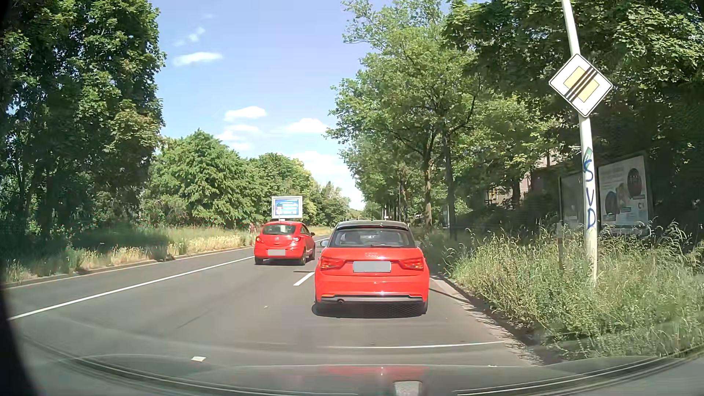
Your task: Follow the waypoints while adhering to traffic rules and regulations
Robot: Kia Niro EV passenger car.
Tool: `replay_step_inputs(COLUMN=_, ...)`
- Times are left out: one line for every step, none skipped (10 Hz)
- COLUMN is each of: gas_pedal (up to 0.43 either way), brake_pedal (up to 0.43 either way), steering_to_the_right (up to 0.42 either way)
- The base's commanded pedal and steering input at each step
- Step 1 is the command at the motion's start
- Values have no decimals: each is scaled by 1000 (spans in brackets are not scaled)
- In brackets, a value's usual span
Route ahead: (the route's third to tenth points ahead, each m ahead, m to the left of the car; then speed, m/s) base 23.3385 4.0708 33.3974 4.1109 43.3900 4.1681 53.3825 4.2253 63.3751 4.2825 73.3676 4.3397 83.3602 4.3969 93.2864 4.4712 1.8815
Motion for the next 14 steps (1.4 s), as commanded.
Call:
replay_step_inputs(gas_pedal=0, brake_pedal=30, steering_to_the_right=2)
replay_step_inputs(gas_pedal=0, brake_pedal=30, steering_to_the_right=3)
replay_step_inputs(gas_pedal=0, brake_pedal=30, steering_to_the_right=3)
replay_step_inputs(gas_pedal=0, brake_pedal=30, steering_to_the_right=3)
replay_step_inputs(gas_pedal=0, brake_pedal=30, steering_to_the_right=3)
replay_step_inputs(gas_pedal=8, brake_pedal=30, steering_to_the_right=3)
replay_step_inputs(gas_pedal=8, brake_pedal=30, steering_to_the_right=3)
replay_step_inputs(gas_pedal=8, brake_pedal=30, steering_to_the_right=3)
replay_step_inputs(gas_pedal=8, brake_pedal=30, steering_to_the_right=3)
replay_step_inputs(gas_pedal=8, brake_pedal=30, steering_to_the_right=3)
replay_step_inputs(gas_pedal=8, brake_pedal=30, steering_to_the_right=3)
replay_step_inputs(gas_pedal=8, brake_pedal=30, steering_to_the_right=3)
replay_step_inputs(gas_pedal=20, brake_pedal=30, steering_to_the_right=3)
replay_step_inputs(gas_pedal=20, brake_pedal=30, steering_to_the_right=3)
